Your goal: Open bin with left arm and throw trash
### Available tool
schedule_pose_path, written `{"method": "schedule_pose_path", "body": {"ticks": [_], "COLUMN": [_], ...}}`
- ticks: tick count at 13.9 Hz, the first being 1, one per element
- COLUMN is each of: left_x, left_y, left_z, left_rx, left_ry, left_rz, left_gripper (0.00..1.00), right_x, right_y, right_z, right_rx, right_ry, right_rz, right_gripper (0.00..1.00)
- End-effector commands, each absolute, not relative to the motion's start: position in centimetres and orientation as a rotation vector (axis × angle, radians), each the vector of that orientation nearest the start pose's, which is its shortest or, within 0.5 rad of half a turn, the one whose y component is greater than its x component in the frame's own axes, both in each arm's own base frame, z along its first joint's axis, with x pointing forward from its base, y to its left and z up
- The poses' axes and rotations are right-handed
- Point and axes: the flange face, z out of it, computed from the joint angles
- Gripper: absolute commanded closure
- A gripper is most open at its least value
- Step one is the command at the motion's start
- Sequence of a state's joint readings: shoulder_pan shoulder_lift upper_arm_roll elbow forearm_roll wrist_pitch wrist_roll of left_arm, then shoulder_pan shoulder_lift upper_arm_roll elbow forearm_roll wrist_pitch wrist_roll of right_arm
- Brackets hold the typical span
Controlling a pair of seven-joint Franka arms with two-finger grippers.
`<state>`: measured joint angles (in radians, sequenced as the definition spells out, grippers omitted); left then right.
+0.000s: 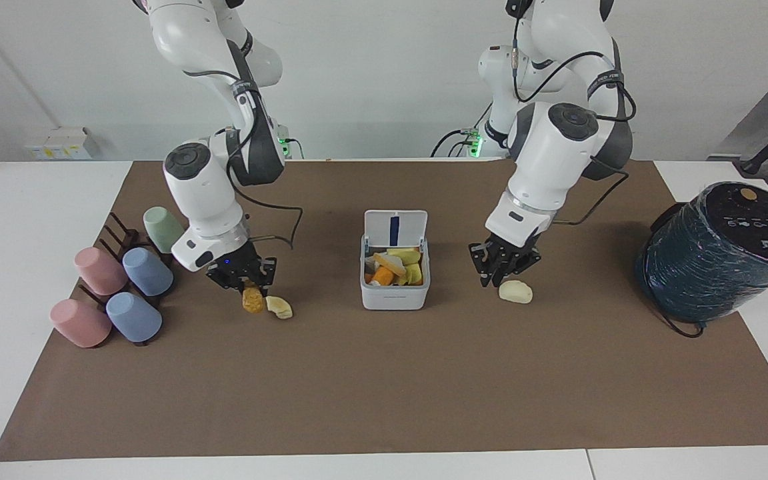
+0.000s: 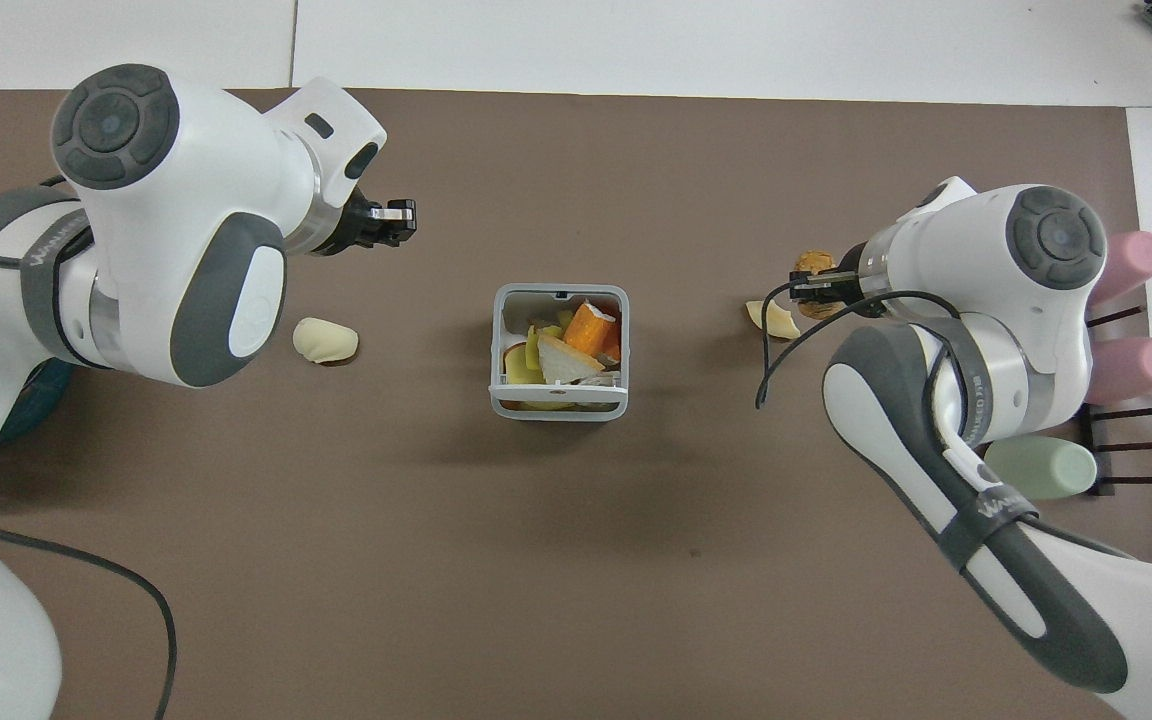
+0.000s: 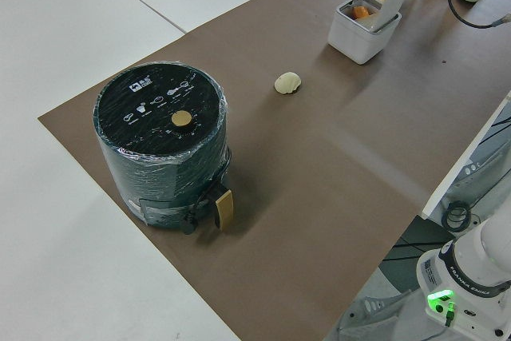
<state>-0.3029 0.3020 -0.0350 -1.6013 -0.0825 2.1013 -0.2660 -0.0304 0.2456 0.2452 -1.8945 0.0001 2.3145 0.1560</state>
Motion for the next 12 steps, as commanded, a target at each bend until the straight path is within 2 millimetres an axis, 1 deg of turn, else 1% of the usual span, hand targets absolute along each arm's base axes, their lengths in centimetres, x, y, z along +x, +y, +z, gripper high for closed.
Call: {"method": "schedule_pose_path", "body": {"ticks": [1,2,3,4,5,6,7,8,9,10,11,12], "left_x": [62.7,62.7,62.8,62.9,62.9,63.0,63.0,63.1,63.0,62.7,62.2,61.7], "left_y": [-20.0,-18.9,-18.2,-17.2,-16.0,-14.9,-14.1,-13.8,-13.5,-13.5,-13.3,-13.1], "left_z": [45.2,43.8,42.9,41.7,40.3,39.2,37.5,36.4,35.4,34.6,33.7,33.0], "left_rx": [-3.264,-3.257,-3.252,-3.246,-3.238,-3.228,-3.22,-3.218,-3.217,-3.214,-3.213,-3.21], "left_ry": [0.102,0.106,0.114,0.133,0.156,0.193,0.218,0.22,0.215,0.224,0.232,0.237], "left_rz": [-0.287,-0.292,-0.305,-0.307,-0.302,-0.304,-0.307,-0.313,-0.309,-0.297,-0.271,-0.256], "left_gripper": [0.12,0.0,0.0,0.0,0.0,0.0,0.0,0.0,0.0,0.0,0.0,0.0], "right_x": [61.2,60.9,61.0,60.5,59.7,59.1,58.1,57.7,57.8,57.6,57.4,57.3], "right_y": [16.3,18.0,18.9,21.2,23.6,25.4,27.7,29.4,30.2,31.9,33.1,33.8], "right_z": [41.5,41.7,42.4,42.9,43.0,43.1,43.3,43.9,44.3,44.0,43.9,43.6], "right_rx": [-3.014,-3.006,-2.997,-2.992,-2.988,-2.985,-2.998,-3.004,-3.004,-2.993,-2.98,-2.967], "right_ry": [-0.05,-0.01,0.025,0.003,-0.011,0.004,-0.024,-0.053,-0.069,-0.096,-0.101,-0.092], "right_rz": [-0.274,-0.28,-0.288,-0.3,-0.301,-0.318,-0.343,-0.386,-0.419,-0.42,-0.422,-0.433], "right_gripper": [1.0,1.0,1.0,1.0,1.0,1.0,1.0,1.0,1.0,1.0,1.0,1.0]}}
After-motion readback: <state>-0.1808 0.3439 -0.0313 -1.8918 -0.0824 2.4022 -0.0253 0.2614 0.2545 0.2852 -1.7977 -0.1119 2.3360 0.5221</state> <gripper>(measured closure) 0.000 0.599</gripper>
